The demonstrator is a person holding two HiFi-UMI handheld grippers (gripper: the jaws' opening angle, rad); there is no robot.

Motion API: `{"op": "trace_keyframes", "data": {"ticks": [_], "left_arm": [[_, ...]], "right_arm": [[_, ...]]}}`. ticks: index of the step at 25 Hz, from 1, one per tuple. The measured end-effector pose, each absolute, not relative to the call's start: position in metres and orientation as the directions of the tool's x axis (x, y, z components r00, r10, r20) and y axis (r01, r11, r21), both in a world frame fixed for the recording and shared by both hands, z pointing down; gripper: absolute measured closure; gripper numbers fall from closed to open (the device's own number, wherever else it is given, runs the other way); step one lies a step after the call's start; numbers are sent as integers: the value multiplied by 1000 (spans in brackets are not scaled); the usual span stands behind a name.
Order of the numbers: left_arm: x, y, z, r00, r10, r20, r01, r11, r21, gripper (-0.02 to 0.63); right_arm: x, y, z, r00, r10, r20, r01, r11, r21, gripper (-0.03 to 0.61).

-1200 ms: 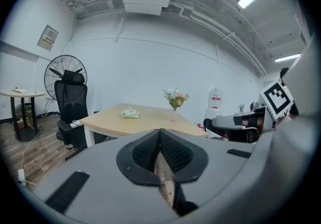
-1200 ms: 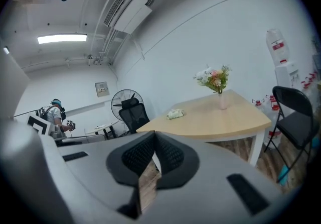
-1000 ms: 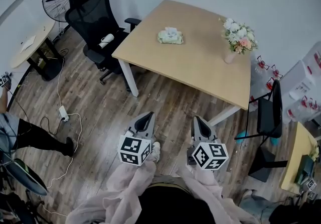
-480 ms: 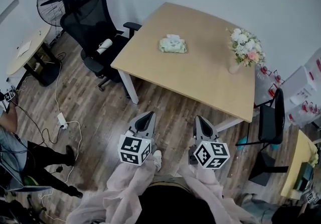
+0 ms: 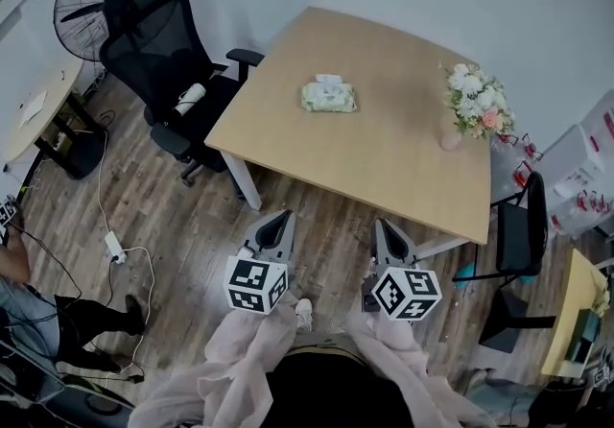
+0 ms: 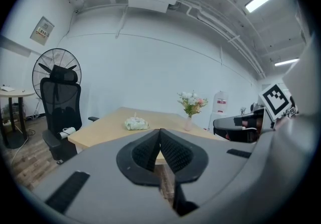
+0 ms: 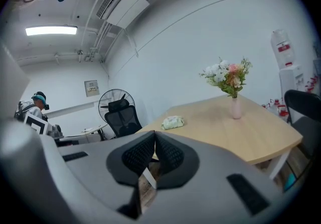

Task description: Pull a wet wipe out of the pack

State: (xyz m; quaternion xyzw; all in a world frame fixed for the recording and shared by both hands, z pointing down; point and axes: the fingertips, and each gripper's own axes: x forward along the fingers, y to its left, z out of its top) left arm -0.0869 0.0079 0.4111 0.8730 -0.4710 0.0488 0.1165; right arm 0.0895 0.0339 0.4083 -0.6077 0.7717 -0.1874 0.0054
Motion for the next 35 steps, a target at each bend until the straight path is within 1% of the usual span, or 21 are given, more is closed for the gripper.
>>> {"op": "trace_keyframes", "data": {"ticks": [15, 21, 29, 35], "left_arm": [[-102, -9, 431, 541, -808, 232, -840, -507, 195, 601], [-104, -24, 434, 527, -816, 239, -849, -493, 189, 601], [-97, -61, 431, 526, -816, 242, -850, -496, 175, 601], [-93, -98, 431, 521, -816, 250, -853, -491, 177, 601]], "right_arm": [[69, 8, 430, -306, -909, 282, -924, 212, -319, 568], [70, -8, 432, -312, -909, 276, -920, 216, -328, 568], [75, -47, 431, -322, -907, 272, -915, 224, -336, 568], [76, -87, 434, -336, -895, 293, -912, 233, -337, 568]]}}
